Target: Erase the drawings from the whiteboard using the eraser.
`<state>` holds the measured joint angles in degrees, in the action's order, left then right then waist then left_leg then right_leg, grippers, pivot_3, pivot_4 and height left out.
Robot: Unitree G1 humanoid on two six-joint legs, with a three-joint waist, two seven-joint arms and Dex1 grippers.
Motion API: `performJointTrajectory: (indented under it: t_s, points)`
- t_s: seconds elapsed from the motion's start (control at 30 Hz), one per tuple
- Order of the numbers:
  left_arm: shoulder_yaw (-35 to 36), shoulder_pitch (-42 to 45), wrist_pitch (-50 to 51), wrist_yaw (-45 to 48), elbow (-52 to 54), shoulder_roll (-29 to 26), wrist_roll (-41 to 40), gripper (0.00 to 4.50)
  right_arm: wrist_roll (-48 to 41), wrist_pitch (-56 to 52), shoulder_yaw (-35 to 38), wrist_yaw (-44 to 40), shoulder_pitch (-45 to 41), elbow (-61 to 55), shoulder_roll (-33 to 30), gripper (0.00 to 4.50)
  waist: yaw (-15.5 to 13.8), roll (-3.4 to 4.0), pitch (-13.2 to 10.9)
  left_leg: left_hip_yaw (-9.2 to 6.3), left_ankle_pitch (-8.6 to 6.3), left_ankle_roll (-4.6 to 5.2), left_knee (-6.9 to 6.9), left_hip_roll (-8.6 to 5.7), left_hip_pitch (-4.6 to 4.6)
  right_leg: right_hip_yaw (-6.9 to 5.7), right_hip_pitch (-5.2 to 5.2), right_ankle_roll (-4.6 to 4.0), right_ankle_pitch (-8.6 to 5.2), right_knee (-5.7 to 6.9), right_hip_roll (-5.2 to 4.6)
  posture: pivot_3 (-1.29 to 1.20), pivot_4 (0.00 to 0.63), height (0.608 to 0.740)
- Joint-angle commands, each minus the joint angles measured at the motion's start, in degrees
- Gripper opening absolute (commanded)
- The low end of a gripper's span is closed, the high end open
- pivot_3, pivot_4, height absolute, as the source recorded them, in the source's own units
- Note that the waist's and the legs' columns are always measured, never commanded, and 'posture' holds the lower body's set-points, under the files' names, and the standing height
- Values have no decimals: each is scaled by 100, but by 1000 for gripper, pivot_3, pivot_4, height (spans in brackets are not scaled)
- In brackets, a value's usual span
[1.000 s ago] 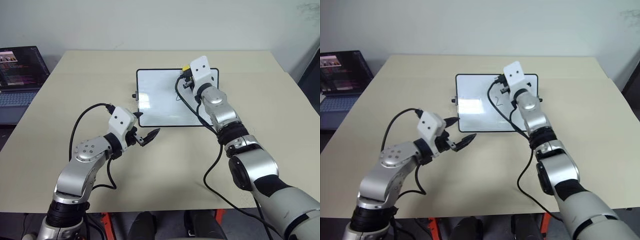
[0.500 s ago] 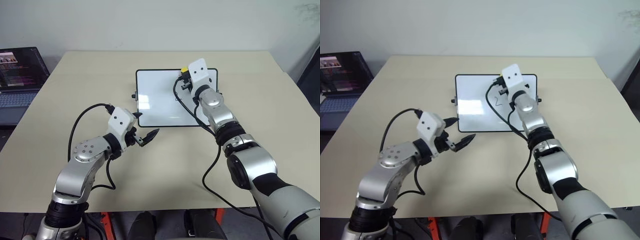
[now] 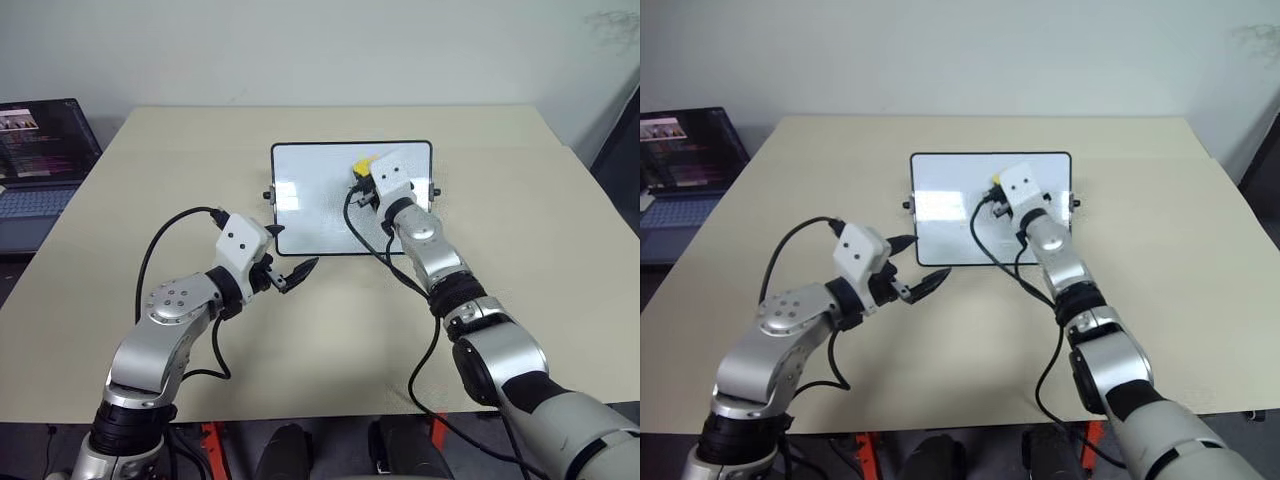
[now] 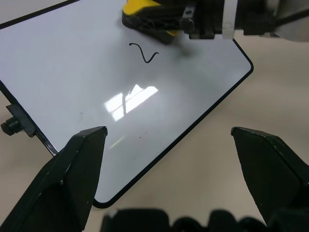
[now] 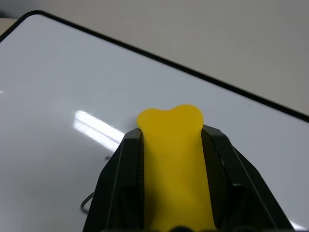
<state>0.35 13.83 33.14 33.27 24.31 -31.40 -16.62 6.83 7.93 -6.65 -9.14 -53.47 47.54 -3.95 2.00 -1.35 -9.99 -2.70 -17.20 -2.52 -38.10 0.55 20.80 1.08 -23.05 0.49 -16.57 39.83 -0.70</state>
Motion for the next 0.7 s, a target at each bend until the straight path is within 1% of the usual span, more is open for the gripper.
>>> performJointTrajectory:
  t_s: [0.03,0.4,0.7]
  points:
    - [100,19,-36,3,254,-73,-32,4500,126,-424,-163,-178,438,-159,-15,1280,1,-2,2,-1,0,0,-1,0,-2,-1,1,0,0,3,0,0,150,740]
    - [68,-40,41,-20,324,-58,-66,4500,230,-885,-338,-411,1110,-1036,-106,1280,-4,-9,7,-4,2,1,-3,0,-3,-1,3,0,0,2,2,0,150,740]
    - [73,-132,91,-58,408,-39,-68,4500,258,-1160,-486,-571,1485,-1573,-216,1280,-5,-10,8,-5,2,1,-2,-1,-3,-2,5,0,-1,1,3,0,150,740]
